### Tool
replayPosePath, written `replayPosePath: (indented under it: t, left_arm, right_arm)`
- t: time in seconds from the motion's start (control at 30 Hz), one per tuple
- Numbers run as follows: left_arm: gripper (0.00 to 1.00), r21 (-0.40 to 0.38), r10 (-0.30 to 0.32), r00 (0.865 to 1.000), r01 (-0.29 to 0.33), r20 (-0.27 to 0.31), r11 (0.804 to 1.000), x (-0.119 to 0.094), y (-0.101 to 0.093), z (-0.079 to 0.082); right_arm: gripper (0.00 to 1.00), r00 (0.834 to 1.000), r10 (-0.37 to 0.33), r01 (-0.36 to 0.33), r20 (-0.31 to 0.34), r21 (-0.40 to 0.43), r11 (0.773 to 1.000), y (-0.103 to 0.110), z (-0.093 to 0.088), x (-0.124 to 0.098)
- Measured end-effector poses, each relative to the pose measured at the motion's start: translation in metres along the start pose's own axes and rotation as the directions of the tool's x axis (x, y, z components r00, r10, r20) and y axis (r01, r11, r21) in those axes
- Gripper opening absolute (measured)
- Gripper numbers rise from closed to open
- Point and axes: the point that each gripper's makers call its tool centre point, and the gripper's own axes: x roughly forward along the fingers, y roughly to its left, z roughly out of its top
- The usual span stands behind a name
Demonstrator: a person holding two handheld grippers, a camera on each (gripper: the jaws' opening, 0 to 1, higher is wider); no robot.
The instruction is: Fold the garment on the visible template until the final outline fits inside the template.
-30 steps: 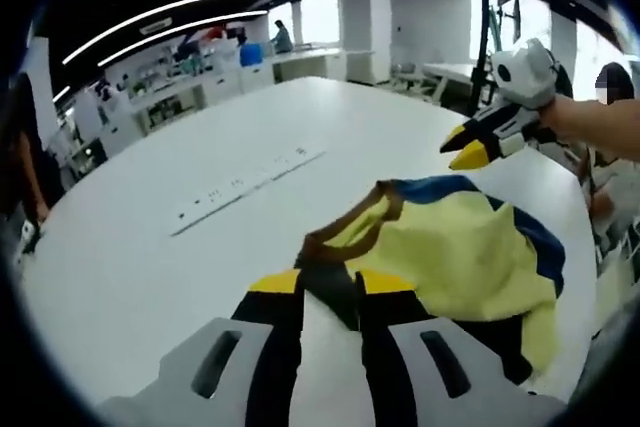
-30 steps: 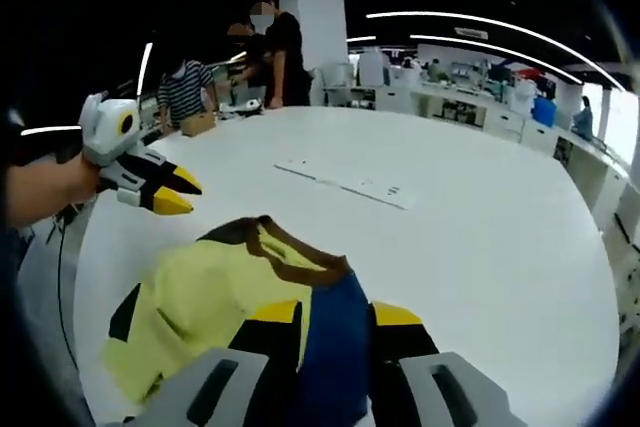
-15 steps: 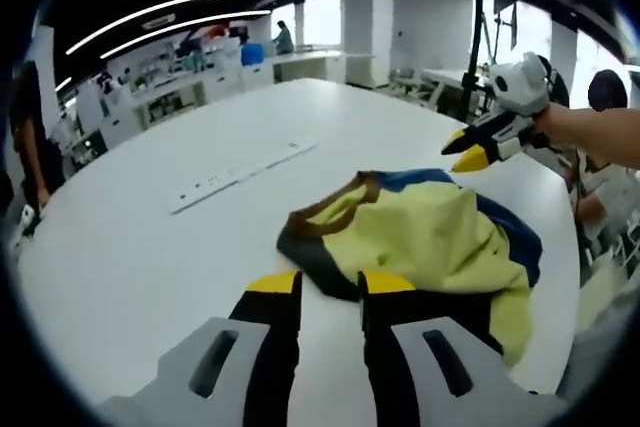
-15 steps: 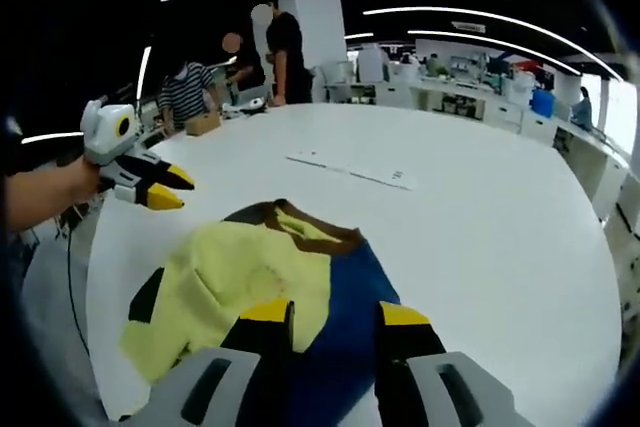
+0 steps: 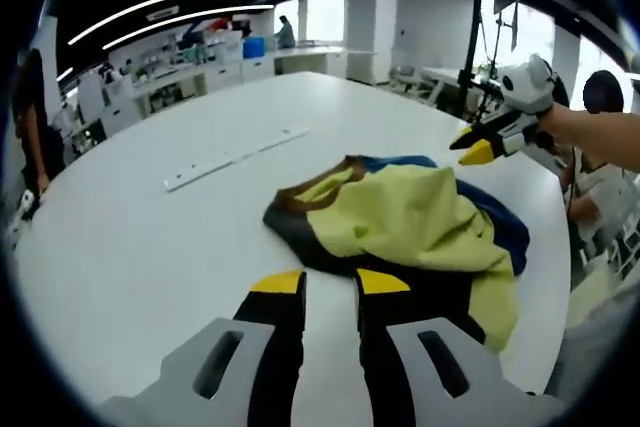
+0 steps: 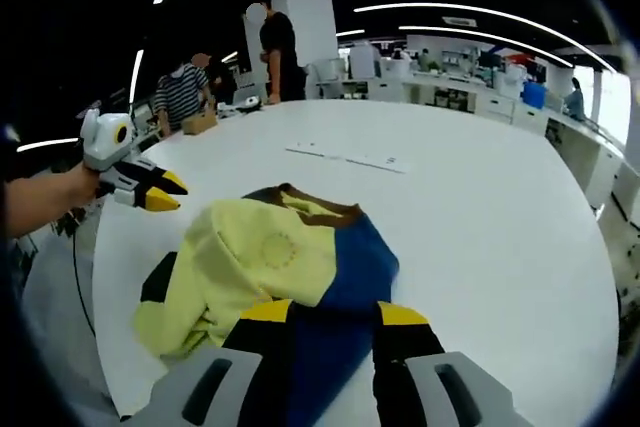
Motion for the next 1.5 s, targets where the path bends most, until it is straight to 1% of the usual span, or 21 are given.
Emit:
replayPosePath:
  t: [0.17, 0.43, 0.6, 0.77, 0.9, 1.13, 1.33, 1.4, 1.5]
  left_arm:
    - [0.16, 0.0, -0.006, 1.0, 0.006, -0.002, 1.0, -0.001, -0.007, -0.005]
    - [0.13, -0.008, -0.017, 1.0, 0.017, -0.02, 1.0, 0.002, -0.018, -0.015]
    - [0.12, -0.016, -0.038, 0.999, 0.038, -0.031, 0.999, 0.01, -0.028, -0.025]
    - [0.12, -0.017, -0.048, 0.997, 0.047, -0.068, 0.999, 0.019, -0.034, -0.038]
    - [0.12, -0.016, -0.054, 0.994, 0.053, -0.091, 0.998, 0.028, -0.036, -0.044]
    - [0.12, -0.019, -0.077, 0.992, 0.076, -0.099, 0.997, 0.039, -0.045, -0.045]
    - [0.11, -0.031, -0.083, 0.991, 0.08, -0.108, 0.996, 0.043, -0.047, -0.048]
    - [0.11, -0.037, -0.079, 0.991, 0.075, -0.108, 0.997, 0.044, -0.047, -0.049]
    - [0.1, -0.046, -0.089, 0.99, 0.084, -0.107, 0.995, 0.044, -0.049, -0.049]
  right_arm:
    - [0.25, 1.0, -0.006, 0.006, -0.004, 0.003, 1.0, 0.002, -0.006, -0.005]
    - [0.22, 1.0, -0.018, 0.018, -0.025, 0.012, 1.0, 0.001, -0.025, -0.009]
    - [0.22, 0.999, -0.018, 0.019, -0.041, 0.016, 1.0, 0.0, -0.037, -0.008]
    - [0.22, 0.998, -0.022, 0.023, -0.059, 0.023, 0.999, -0.003, -0.047, -0.007]
    - [0.21, 0.998, -0.024, 0.026, -0.062, 0.026, 0.999, -0.004, -0.049, -0.006]
    - [0.21, 0.997, -0.028, 0.032, -0.069, 0.045, 0.998, -0.007, -0.054, -0.003]
    - [0.2, 0.997, -0.029, 0.034, -0.07, 0.073, 0.997, -0.011, -0.057, -0.001]
    - [0.2, 0.997, -0.021, 0.027, -0.069, 0.093, 0.995, -0.01, -0.057, 0.0]
    - [0.18, 0.997, -0.014, 0.022, -0.074, 0.115, 0.993, -0.01, -0.059, 0.003]
